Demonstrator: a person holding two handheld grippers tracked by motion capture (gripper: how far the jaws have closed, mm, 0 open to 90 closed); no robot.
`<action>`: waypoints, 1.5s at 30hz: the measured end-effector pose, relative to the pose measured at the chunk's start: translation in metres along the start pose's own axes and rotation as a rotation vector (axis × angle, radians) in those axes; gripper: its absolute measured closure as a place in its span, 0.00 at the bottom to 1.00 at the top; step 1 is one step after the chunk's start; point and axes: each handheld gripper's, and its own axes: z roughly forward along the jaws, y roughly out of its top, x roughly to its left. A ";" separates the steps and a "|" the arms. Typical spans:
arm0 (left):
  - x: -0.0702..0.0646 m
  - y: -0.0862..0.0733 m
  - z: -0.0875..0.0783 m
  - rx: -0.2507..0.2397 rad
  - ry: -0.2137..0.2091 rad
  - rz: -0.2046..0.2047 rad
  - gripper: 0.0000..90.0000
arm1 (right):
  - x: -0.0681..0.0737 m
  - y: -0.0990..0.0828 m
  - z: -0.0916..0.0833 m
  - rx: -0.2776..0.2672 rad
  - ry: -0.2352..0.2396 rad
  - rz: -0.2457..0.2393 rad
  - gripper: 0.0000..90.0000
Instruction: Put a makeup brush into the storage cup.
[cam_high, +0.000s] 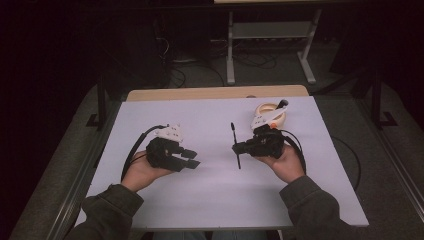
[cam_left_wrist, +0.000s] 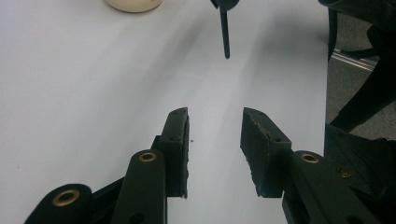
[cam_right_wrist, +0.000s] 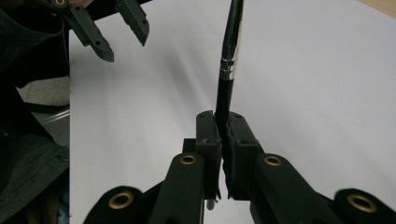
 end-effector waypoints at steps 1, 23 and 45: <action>0.000 0.000 -0.001 0.001 0.003 0.000 0.68 | -0.002 0.001 -0.002 0.000 -0.003 0.002 0.94; 0.001 -0.009 -0.007 -0.012 0.038 -0.019 0.64 | -0.023 0.011 -0.025 -0.030 -0.035 0.059 0.94; -0.001 -0.012 -0.013 -0.007 0.063 -0.008 0.55 | -0.042 0.023 -0.057 -0.082 -0.071 0.092 0.94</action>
